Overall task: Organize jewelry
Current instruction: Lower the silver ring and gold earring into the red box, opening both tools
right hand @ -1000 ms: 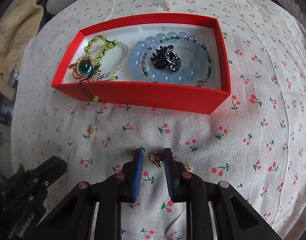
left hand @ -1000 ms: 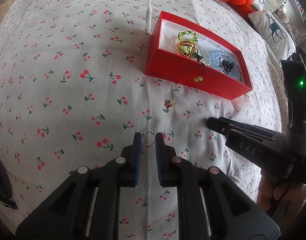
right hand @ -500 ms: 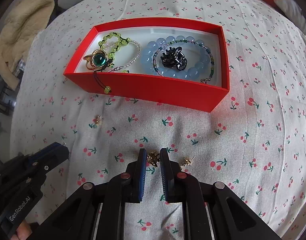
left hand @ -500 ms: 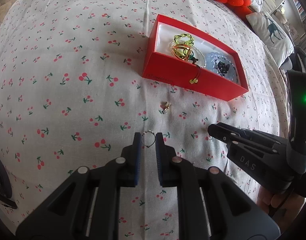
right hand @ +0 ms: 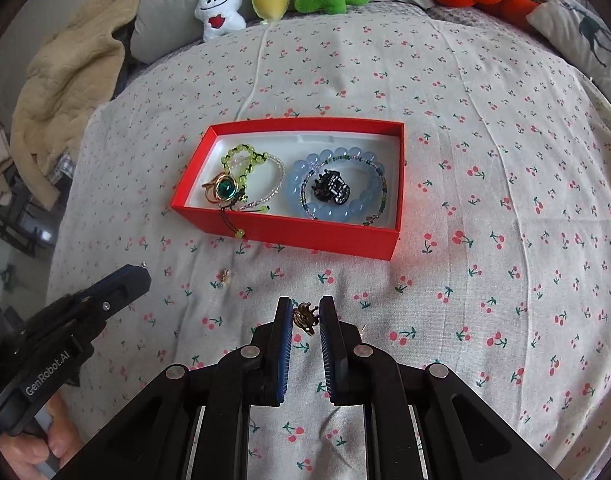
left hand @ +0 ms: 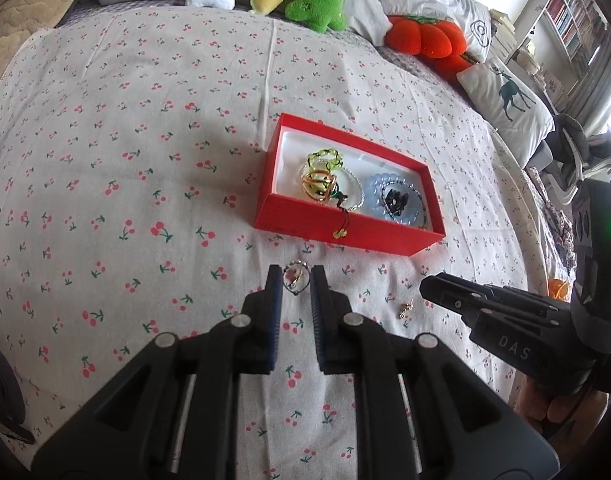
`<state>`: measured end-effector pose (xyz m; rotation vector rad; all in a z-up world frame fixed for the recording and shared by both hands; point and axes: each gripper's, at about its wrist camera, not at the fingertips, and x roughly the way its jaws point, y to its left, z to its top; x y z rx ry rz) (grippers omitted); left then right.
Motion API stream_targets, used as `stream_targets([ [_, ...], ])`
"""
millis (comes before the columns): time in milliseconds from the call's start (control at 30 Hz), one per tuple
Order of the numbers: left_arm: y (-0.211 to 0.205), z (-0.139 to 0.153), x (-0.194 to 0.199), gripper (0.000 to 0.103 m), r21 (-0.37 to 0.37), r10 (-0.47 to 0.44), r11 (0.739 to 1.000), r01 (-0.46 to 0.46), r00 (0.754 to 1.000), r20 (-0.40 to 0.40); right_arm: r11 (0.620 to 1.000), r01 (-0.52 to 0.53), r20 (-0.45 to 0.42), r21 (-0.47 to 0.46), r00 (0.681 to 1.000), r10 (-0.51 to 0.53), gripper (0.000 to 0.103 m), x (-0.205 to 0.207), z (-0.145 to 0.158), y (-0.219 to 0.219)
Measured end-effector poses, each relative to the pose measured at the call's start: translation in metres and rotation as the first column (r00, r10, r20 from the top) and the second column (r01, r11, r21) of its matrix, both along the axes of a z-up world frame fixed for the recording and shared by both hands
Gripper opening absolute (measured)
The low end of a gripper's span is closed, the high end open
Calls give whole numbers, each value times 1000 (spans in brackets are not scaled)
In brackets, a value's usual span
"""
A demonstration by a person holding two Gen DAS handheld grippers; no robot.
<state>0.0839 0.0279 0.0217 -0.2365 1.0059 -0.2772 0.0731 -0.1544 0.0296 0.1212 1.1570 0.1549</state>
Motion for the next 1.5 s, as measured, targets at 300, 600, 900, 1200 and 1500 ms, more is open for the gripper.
stream_targets([
  [300,-16,5,20,15,48,-41,998,34,989,140,999,45,6,19,999,-45,14,12,4,-12],
  [600,-29,-6,40,16,116,-25,993,4,984,179,997,60,35,46,998,-61,14,13,8,-20],
  [900,-28,0,32,27,178,-43,984,7,979,198,996,55,99,69,993,-62,14,33,14,-12],
  [1200,1,-3,20,44,188,6,982,-32,990,139,999,17,137,48,990,-24,14,61,6,16],
  [1500,18,-15,17,48,196,30,980,-41,998,62,998,29,136,47,990,-35,14,81,-7,38],
])
